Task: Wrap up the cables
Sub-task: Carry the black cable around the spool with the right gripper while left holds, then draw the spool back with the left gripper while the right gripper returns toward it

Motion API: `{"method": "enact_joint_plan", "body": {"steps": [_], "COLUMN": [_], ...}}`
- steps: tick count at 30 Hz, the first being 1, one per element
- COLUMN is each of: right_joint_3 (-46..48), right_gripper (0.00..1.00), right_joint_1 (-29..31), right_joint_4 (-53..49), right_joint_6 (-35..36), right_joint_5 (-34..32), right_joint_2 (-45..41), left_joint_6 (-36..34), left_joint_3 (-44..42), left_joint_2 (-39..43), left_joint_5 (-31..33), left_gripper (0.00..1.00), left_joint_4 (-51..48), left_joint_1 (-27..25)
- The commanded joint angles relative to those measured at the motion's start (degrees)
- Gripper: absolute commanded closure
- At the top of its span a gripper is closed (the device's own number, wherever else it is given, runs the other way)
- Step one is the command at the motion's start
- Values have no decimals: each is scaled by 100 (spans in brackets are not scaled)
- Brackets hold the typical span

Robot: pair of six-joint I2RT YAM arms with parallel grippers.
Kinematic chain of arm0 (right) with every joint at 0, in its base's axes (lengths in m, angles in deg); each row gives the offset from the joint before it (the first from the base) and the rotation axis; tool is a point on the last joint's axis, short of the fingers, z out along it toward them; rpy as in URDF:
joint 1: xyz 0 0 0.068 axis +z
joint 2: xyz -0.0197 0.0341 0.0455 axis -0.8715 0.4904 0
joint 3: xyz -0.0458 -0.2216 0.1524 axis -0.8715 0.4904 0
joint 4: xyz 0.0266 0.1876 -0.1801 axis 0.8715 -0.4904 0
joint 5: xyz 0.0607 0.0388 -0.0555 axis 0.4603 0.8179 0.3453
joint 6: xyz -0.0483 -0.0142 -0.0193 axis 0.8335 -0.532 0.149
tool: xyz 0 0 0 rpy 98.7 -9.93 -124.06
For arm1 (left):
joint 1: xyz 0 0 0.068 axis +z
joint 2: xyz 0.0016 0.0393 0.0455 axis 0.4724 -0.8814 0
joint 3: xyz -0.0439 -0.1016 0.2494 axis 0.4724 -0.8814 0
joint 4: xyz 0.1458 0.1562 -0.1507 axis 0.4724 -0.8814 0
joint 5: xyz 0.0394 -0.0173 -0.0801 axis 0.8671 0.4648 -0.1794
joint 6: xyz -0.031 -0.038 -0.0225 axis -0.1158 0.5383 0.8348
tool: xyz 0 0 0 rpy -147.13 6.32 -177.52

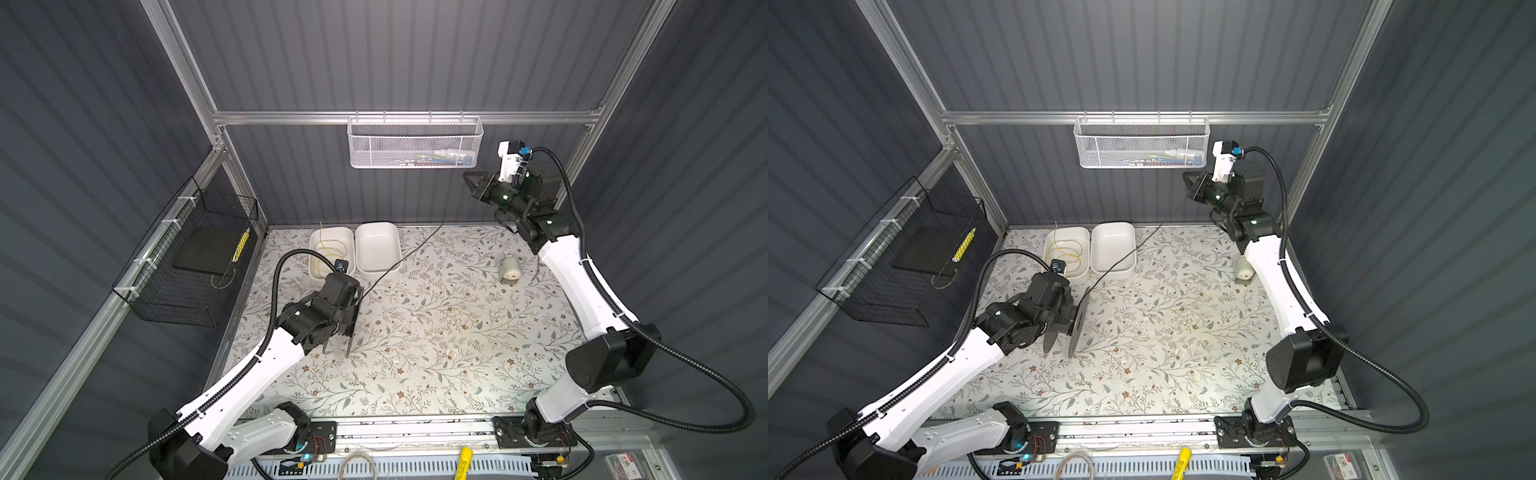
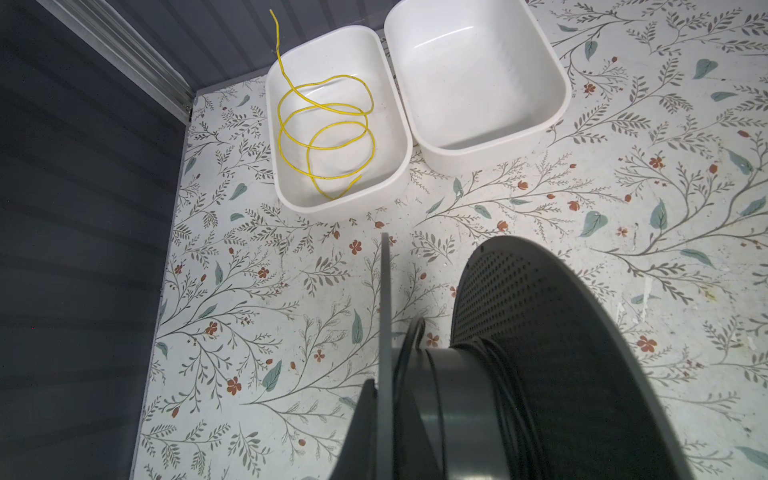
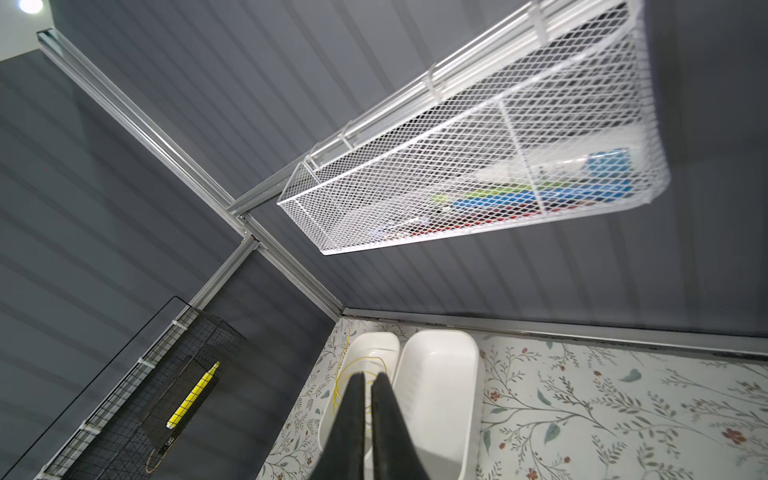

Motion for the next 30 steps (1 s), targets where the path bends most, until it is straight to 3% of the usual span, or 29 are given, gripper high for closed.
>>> {"method": "enact_joint_plan", "body": {"steps": [1, 7, 15, 30], "right_joint_3": [-265, -563, -439, -921], "right_gripper": [92, 100, 100, 100], "right_joint_1": [-232, -443, -415, -375], "right_joint_4": [-86, -331, -92, -341], "right_joint_6": [-48, 68, -99, 446], "right_joint_5": [97, 214, 324, -419], "right_joint_2": [80, 267, 241, 884], "left_joint_6": [-33, -146, -456, -1307], "left_joint_3": [36, 54, 127, 424], "left_joint_2": [101, 77, -19, 493], "left_joint_5": [118, -64, -590, -2885], "left_gripper": [100, 100, 100, 100], "left_joint_4": [-95, -116, -129, -471], "left_joint_1": [-6, -5, -3, -1]}}
